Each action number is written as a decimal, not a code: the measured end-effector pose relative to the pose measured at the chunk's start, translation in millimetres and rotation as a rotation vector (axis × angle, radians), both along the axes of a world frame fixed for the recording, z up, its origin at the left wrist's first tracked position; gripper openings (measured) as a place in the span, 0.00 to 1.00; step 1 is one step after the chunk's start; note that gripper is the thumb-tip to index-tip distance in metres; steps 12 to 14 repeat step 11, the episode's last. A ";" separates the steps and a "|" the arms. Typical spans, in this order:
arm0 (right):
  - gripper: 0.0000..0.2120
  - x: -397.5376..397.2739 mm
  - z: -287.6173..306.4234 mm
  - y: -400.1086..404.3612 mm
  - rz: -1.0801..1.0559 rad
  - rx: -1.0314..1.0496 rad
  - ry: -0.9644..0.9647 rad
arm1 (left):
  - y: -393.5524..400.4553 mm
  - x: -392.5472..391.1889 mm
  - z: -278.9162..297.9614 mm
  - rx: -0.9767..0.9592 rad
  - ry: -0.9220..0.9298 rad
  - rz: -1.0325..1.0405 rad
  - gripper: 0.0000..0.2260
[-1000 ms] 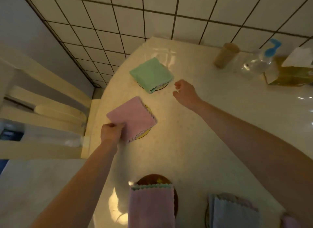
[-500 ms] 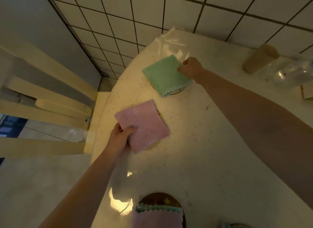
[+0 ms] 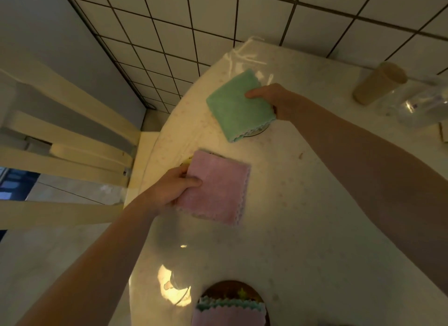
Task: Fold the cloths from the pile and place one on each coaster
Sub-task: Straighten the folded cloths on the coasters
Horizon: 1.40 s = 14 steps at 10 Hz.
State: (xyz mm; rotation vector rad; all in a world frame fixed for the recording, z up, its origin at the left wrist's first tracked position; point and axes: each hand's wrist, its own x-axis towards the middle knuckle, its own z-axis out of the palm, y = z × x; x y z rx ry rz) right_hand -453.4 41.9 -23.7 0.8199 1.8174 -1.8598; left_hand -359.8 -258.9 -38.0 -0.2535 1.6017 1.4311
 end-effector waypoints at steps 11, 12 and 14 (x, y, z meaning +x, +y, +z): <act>0.16 100.3 -12.3 15.5 0.046 0.746 0.045 | -11.0 11.9 3.6 -0.689 0.758 -0.022 0.04; 0.16 100.3 -12.3 15.5 0.046 0.746 0.045 | -11.0 11.9 3.6 -0.689 0.758 -0.022 0.04; 0.16 100.3 -12.3 15.5 0.046 0.746 0.045 | -11.0 11.9 3.6 -0.689 0.758 -0.022 0.04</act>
